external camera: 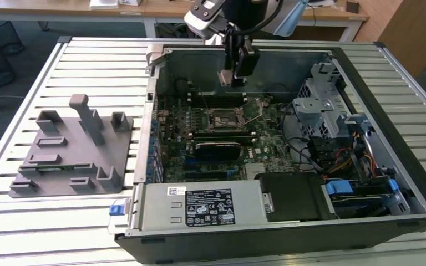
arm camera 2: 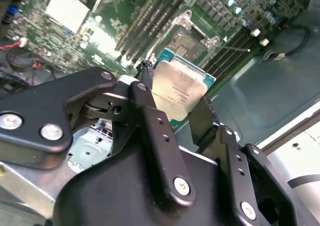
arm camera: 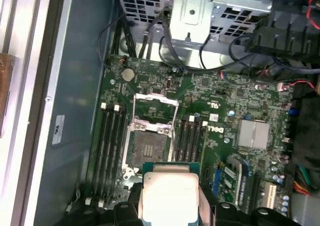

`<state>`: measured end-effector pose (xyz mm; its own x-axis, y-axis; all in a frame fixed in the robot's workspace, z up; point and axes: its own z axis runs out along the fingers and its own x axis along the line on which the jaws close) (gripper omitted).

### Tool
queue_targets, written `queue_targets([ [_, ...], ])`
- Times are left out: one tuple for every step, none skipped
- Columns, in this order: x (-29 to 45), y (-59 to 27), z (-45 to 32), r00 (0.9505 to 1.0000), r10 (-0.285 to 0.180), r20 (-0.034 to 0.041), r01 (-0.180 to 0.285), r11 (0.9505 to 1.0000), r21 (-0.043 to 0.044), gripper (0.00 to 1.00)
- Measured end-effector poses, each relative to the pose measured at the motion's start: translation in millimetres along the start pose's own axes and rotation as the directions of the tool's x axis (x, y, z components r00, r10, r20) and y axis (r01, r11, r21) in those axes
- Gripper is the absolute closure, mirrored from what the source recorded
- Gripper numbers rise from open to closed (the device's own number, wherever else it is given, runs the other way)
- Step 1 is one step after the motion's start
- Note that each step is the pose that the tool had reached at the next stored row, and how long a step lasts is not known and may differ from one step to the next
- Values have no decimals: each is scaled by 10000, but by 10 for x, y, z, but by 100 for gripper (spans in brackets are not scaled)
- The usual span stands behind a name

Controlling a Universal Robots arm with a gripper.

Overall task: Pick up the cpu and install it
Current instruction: 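Place the cpu into insertion slot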

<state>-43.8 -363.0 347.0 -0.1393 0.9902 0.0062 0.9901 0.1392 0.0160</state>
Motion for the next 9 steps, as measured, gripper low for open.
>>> queue_targets([
  [16, 3, 17, 10000, 20, 0, -20, 10000, 2, 47],
  [22, 3, 32, 10000, 86, -1, -86, 10000, 1, 47],
  [22, 3, 46, 9998, 207, 0, -207, 9998, 0, 47],
  [22, 3, 58, 9993, 367, 4, -367, 9993, 0, 47],
  [22, 3, 73, 9986, 529, 8, -529, 9986, -1, 47],
  [25, 2, 89, 9980, 634, 9, -634, 9980, -2, 47],
  [36, 4, 109, 9977, 684, 10, -684, 9977, -1, 47],
  [55, 10, 127, 9976, 689, 10, -689, 9976, -2, 47],
  [72, 15, 145, 9976, 689, 10, -689, 9976, -2, 47],
])
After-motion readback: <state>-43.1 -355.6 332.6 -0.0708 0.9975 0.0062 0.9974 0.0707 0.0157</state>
